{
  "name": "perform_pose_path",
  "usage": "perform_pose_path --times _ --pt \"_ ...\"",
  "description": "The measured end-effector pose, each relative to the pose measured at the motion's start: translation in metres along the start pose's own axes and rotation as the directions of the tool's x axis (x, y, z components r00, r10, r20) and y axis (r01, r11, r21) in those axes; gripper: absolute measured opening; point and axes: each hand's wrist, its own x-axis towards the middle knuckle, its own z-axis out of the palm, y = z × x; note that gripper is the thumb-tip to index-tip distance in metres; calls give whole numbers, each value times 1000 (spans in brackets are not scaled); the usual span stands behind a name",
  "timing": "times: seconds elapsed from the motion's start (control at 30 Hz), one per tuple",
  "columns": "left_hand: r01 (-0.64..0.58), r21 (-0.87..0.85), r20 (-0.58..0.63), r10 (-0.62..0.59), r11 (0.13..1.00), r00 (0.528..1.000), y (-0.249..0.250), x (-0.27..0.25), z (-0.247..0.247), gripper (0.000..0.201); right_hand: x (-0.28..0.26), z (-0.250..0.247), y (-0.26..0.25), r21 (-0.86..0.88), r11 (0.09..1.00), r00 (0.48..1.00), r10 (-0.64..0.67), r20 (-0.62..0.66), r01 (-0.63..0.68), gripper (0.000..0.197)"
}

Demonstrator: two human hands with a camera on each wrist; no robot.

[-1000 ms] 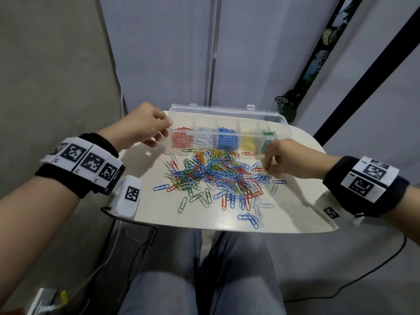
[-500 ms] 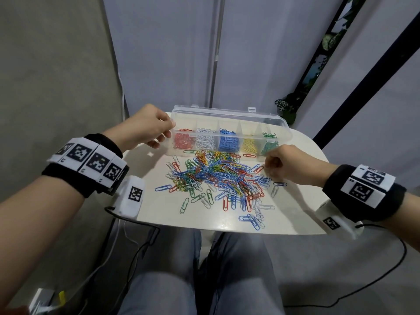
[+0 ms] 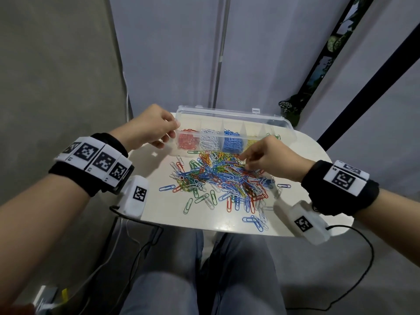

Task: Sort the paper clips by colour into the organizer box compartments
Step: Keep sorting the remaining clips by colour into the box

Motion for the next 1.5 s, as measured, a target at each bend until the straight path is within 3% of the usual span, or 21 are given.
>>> perform_pose_path --times 0.13,0.33,0.63,0.73,0.83,0.93,1.2,1.3,1.4,1.5 --pt "0 -8 2 0 1000 1000 -1 0 -1 23 5 9 -5 17 997 997 72 34 -73 9" --pt "4 -6 2 -4 1000 1000 -2 2 0 23 3 5 -2 -39 996 997 77 24 -76 8" --pt "-5 -20 5 5 1000 1000 -3 2 0 21 -8 -23 -8 130 991 995 43 -85 -32 13" --pt "-3 -25 4 3 1000 1000 -3 2 -1 21 -5 -36 -9 157 988 977 26 -210 8 12" --pt "-2 -9 6 2 1000 1000 -3 3 -1 22 7 -55 -4 112 993 922 16 -386 30 7" --pt "2 -12 3 -1 1000 1000 -3 3 0 22 22 -64 2 17 1000 899 2 -439 6 4" --pt "9 -4 6 -9 1000 1000 -2 2 -1 21 23 -57 7 106 994 909 58 -413 -16 14" --pt "4 0 7 -4 1000 1000 -2 3 -1 21 0 -63 6 50 999 918 9 -395 12 13" --pt "4 -4 7 -4 1000 1000 -3 4 -1 20 -27 -65 9 -145 989 974 -33 -222 0 13" --pt "2 -6 6 -2 1000 1000 -3 4 -1 21 -41 -59 27 -279 960 999 17 -46 -30 18"
